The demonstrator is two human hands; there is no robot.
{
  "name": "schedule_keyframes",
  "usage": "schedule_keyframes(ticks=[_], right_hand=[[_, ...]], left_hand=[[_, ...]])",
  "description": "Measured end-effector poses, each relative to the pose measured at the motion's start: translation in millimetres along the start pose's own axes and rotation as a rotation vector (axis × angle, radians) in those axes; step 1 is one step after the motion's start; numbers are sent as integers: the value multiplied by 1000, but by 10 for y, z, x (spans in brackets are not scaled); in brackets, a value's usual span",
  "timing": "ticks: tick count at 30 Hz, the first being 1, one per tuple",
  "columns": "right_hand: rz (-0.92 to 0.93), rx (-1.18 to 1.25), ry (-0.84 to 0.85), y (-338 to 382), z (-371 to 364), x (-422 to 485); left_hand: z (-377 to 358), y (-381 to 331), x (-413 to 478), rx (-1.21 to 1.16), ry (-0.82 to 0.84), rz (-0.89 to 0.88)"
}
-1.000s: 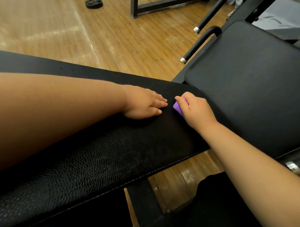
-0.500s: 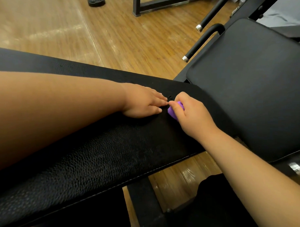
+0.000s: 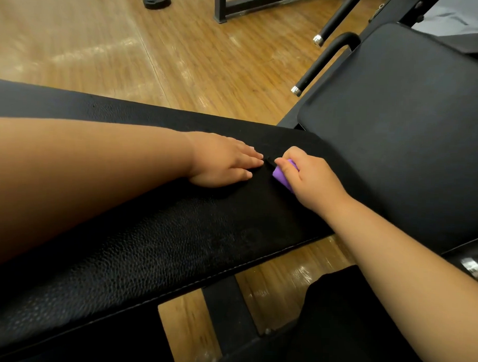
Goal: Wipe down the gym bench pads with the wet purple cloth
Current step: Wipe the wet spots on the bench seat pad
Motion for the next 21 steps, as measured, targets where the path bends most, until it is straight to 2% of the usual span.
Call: schedule_keyframes(ticks=[2,4,9,15,19,21], right_hand=[[-106,-13,-4,-90,23,120],[-133,-15,-36,-79,7,135],[39,17,-27,47,-30,-85],[-149,21,-23,-202,23,109],[18,54,-41,-23,-48,-118],[28,76,-28,-86,-40,-96]], left_hand=[[-2,-8,-7,14,7,8],[3,-21,-14,37,24,22],[81,-156,84,68,37,89],[-37,-278,176,11,-22,136],[-74,-280,195,29,-49,133],[-74,-286,198,33,-48,133]])
Point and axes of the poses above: each hand's wrist, its own x-axis towards the middle knuckle, its own z-axis out of the back of the hand, y = z × x, the point moved 1 cm from there along x, towards the middle knuckle, and after that the axes turned 9 degrees about -x, right-handed, at the moved point
